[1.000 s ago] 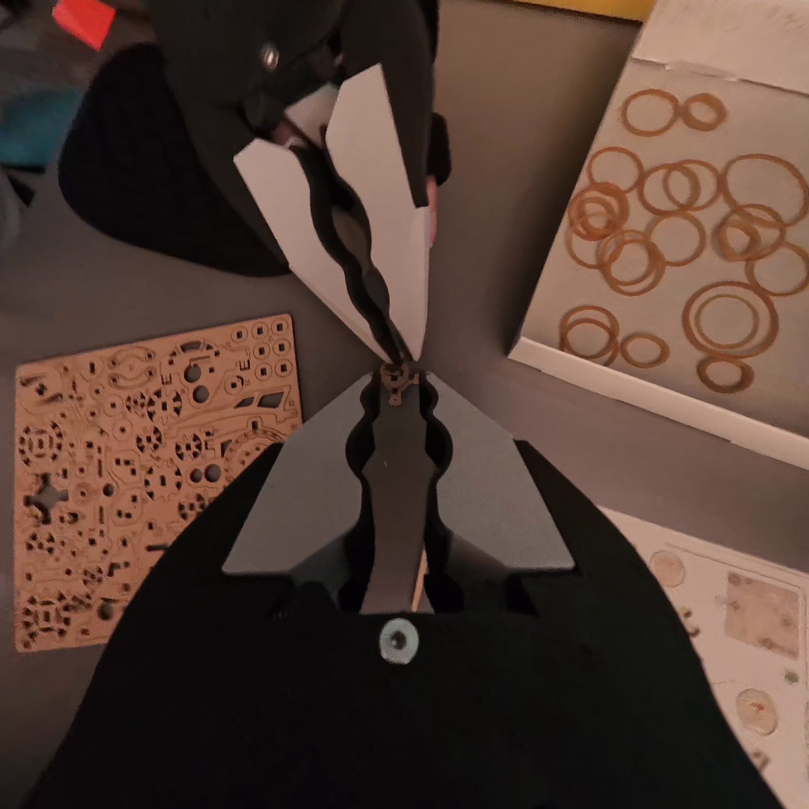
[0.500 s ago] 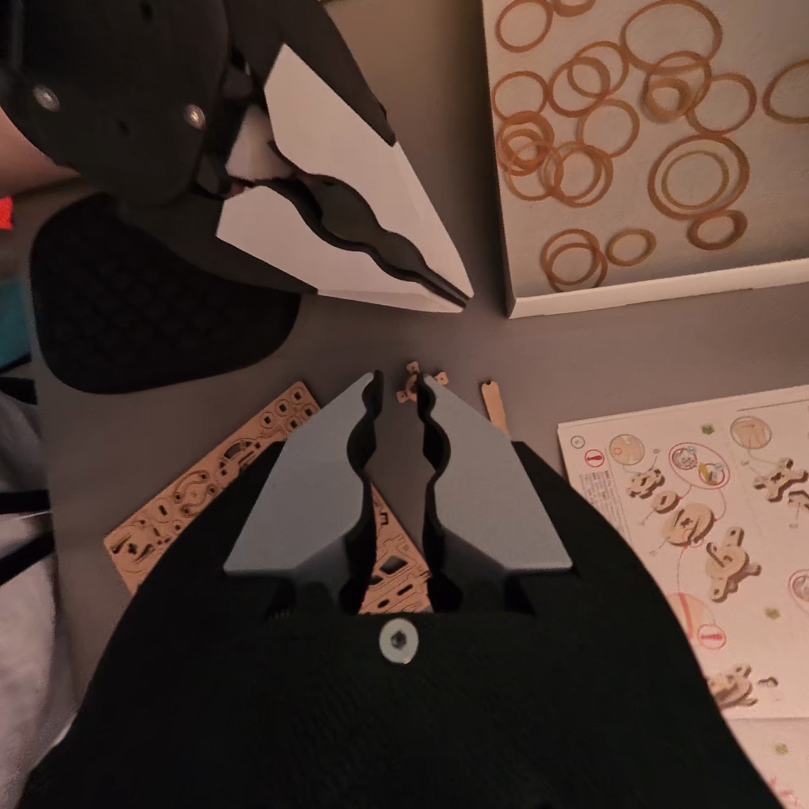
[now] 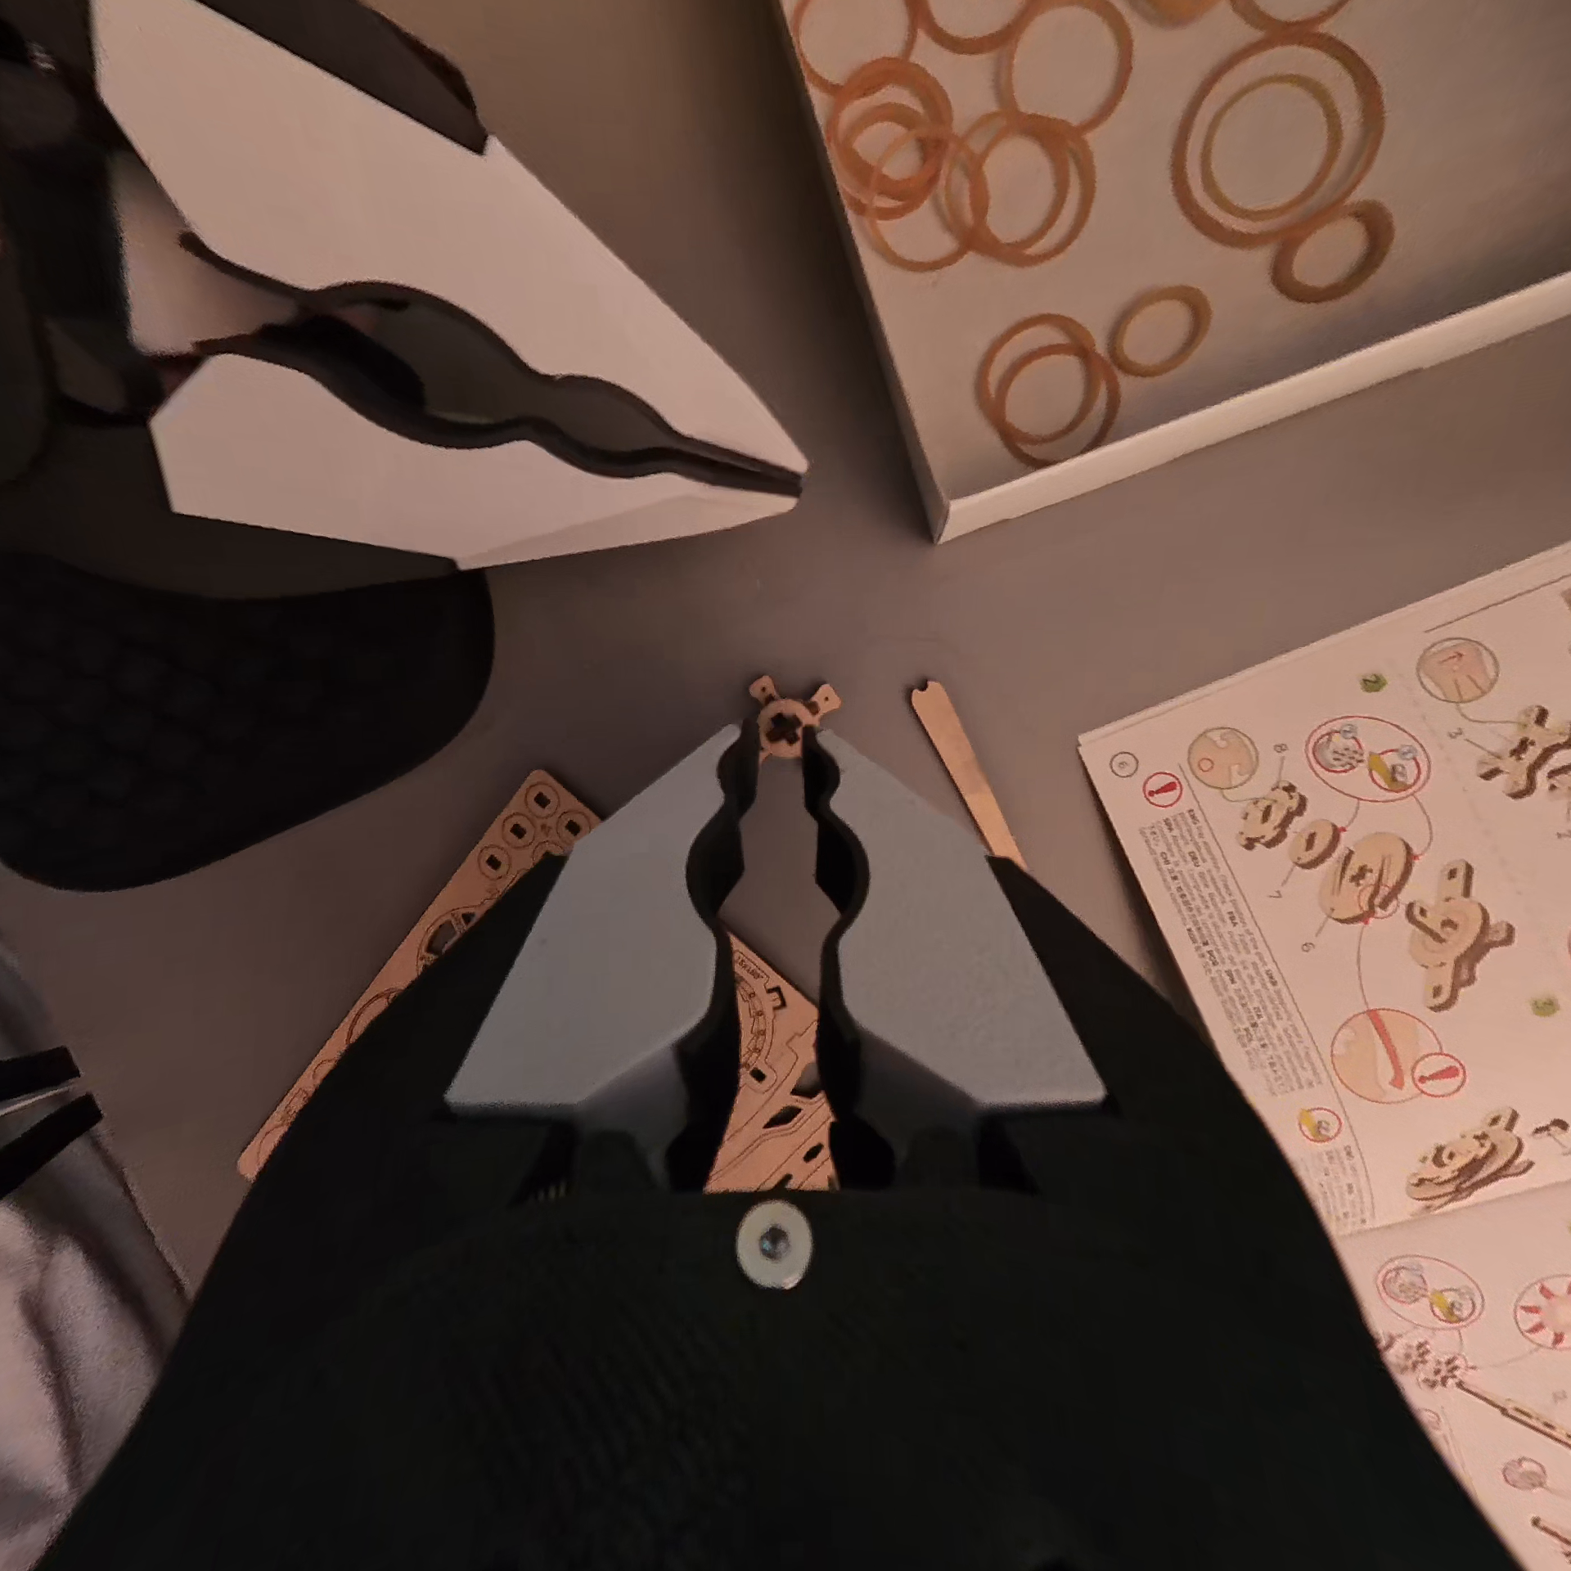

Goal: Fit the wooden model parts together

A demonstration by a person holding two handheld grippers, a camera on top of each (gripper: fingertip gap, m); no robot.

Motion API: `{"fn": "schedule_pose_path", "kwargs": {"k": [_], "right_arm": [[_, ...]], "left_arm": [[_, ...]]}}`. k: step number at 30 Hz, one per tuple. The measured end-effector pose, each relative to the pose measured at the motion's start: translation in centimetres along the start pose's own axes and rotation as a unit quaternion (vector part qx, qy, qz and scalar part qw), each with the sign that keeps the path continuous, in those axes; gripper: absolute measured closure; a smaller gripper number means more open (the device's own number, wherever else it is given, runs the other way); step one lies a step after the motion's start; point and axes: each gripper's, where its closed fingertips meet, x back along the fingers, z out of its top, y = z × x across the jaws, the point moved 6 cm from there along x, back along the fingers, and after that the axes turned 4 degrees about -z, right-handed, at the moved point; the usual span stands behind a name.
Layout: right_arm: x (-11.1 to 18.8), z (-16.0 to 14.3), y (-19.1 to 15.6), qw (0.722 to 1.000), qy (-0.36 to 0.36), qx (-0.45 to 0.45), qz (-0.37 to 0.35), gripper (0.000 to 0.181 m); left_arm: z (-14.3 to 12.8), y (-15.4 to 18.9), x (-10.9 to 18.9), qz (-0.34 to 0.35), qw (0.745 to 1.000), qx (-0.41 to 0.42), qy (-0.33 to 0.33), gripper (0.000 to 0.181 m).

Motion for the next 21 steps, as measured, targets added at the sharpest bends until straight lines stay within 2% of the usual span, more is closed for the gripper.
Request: {"fn": "schedule_pose_path", "kwargs": {"k": [1,9,13,16,18,21], "right_arm": [[-0.2,-0.1,0.0,1.000,-0.007,0.000,0.001,0.175],[-0.2,0.1,-0.6,0.997,-0.025,0.058,0.051,0.179],[0.0,0.0,-0.8,0.982,-0.037,0.159,0.096,0.179],[-0.2,-0.3,-0.6,0.964,-0.030,0.245,0.101,0.179],[-0.4,-0.4,-0.4,0.959,-0.023,0.267,0.089,0.167],[0.0,-0.5,-0.4,0.962,0.007,0.256,0.094,0.174]], "left_arm": [[0.0,0.1,0.0,-0.002,1.000,0.001,0.001,0.181],[0.0,0.5,0.0,-0.022,1.000,-0.004,-0.002,0.181],[0.1,1.3,0.0,-0.064,0.998,-0.013,0.004,0.181],[0.3,1.9,0.2,-0.104,0.994,-0.019,0.013,0.181],[0.4,2.3,0.3,-0.135,0.991,-0.019,0.017,0.181],[0.4,2.6,0.5,-0.162,0.986,-0.019,0.017,0.180]]}}
